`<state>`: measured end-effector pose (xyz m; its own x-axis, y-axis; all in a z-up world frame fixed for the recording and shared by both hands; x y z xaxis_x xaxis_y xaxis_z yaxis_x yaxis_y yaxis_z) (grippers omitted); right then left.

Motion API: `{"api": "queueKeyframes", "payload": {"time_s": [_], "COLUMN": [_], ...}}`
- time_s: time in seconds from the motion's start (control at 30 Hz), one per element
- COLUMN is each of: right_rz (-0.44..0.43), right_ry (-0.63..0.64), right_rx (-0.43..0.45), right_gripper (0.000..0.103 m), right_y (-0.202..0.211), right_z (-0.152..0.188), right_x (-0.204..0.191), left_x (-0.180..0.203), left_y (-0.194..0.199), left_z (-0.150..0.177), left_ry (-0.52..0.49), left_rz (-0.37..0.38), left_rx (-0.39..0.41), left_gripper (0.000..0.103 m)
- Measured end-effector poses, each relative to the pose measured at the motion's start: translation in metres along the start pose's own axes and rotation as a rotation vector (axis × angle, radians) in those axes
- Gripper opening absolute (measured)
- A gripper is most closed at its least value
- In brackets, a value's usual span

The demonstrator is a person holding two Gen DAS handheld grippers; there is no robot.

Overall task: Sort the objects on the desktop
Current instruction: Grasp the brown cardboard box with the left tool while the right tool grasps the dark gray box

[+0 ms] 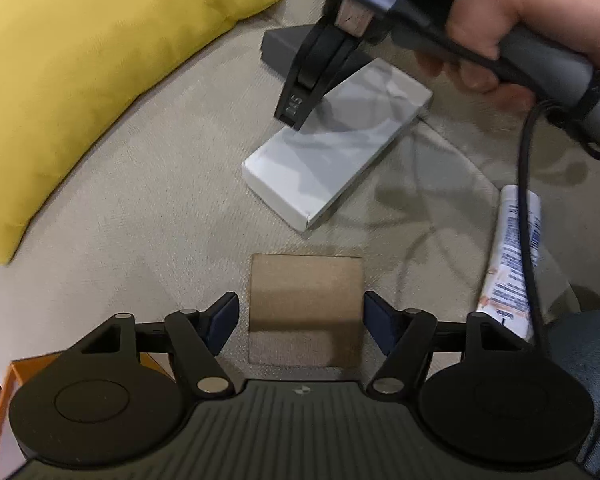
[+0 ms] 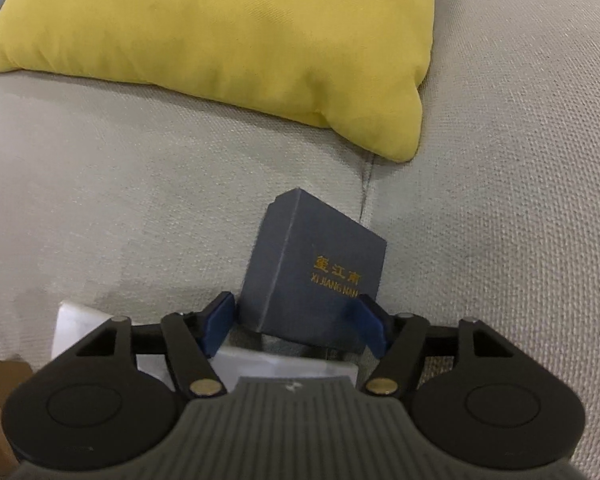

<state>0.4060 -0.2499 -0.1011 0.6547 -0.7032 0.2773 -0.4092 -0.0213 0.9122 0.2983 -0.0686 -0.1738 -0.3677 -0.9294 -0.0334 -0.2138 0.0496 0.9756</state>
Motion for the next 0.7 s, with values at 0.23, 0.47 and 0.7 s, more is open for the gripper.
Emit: {"api": "queueKeyframes", "payload": {"time_s": [0.23, 0.47, 0.7], "right_rz": [-0.007, -0.03, -0.038], "right_ry": [-0.012, -0.068, -0.163], "right_rx": [0.017, 0.059, 0.141], "right_gripper": [0.059, 0.044, 0.038], "right_y": [0.008, 0.035, 0.086], "right_z": [0.005, 0.009, 0.022], "right_x": [0.004, 0.015, 0.029], "left_x": [-0.01, -0.024, -0.027], "left_y": [-0.001, 0.014, 0.049], "left_z": [-0.002, 0.001, 0.004], "left_ry": [0.054, 0.146, 0.219], "left_rz": [-0.012, 0.002, 0.022], "left_rx": [0.004, 0.043, 0.142], "left_gripper": [0.069, 0.068, 0.068]}}
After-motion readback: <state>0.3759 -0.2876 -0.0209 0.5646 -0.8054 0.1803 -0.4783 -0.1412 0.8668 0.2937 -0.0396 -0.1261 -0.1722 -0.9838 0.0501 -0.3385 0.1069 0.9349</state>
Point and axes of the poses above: each gripper's, at about its wrist camera, not at the fingertips, and y roughly against the way its jaws point, x to its right, z to its underside, the point moved 6 cm from there along -y, roughly the way its jaws point, and after that the axes turned 10 degrees about y, right-handed, at the moved point
